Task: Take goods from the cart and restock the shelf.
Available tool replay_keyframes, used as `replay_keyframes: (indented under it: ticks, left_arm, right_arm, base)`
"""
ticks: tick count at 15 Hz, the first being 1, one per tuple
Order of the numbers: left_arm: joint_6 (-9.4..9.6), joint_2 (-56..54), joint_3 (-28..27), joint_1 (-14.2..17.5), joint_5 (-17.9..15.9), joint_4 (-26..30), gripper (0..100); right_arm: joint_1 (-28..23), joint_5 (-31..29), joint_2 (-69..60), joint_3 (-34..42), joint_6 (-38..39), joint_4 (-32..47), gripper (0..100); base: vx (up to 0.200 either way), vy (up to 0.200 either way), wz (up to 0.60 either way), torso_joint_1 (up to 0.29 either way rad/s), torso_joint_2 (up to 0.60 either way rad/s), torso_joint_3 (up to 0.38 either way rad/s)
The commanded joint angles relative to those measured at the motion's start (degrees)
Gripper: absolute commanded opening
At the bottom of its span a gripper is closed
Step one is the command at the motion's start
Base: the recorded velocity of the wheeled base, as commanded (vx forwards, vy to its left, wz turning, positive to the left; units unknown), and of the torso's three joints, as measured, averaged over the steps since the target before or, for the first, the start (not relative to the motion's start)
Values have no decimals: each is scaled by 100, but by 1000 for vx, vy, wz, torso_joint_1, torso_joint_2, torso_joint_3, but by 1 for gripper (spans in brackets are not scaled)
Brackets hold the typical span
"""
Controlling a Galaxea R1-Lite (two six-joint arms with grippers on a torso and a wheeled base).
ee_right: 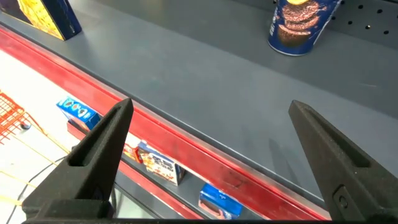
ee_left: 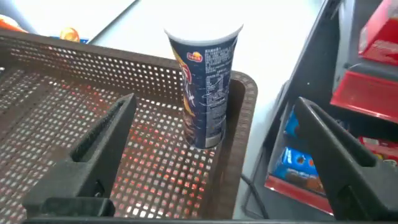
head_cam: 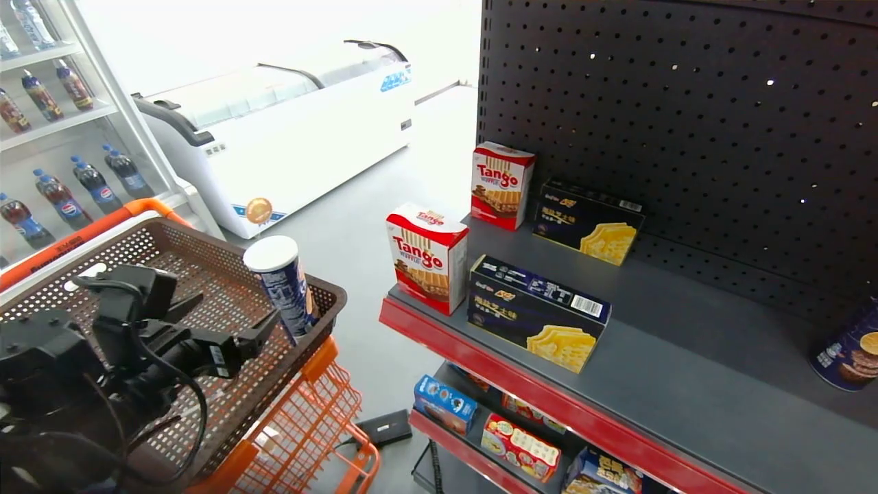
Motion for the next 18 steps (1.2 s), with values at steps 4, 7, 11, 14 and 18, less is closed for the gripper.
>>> replay_keyframes:
  ticks: [4, 7, 11, 14, 18]
  left_arm:
    - [35, 2050, -1632, 45, 1, -489, 100]
    - [35, 2463, -2300, 28, 1, -489, 100]
    - [35, 2885, -2696, 36, 1, -489, 100]
    - [26, 3008, -2968, 10, 1, -489, 0]
    - [44, 2999, -3021, 1, -8, -489, 0]
  right_arm:
    - [0, 1, 2, 0, -2, 0, 100]
    - [0, 1, 2, 0, -2, 0, 100]
    - [0, 1, 2, 0, -2, 0, 100]
    - [0, 1, 2, 0, -2, 0, 100]
    - [0, 1, 2, 0, -2, 0, 100]
  base:
    - [0, 0, 0, 0, 0, 0]
    - [0, 0, 0, 0, 0, 0]
    - [0, 0, 0, 0, 0, 0]
    - [0, 0, 0, 0, 0, 0]
    - [0, 0, 0, 0, 0, 0]
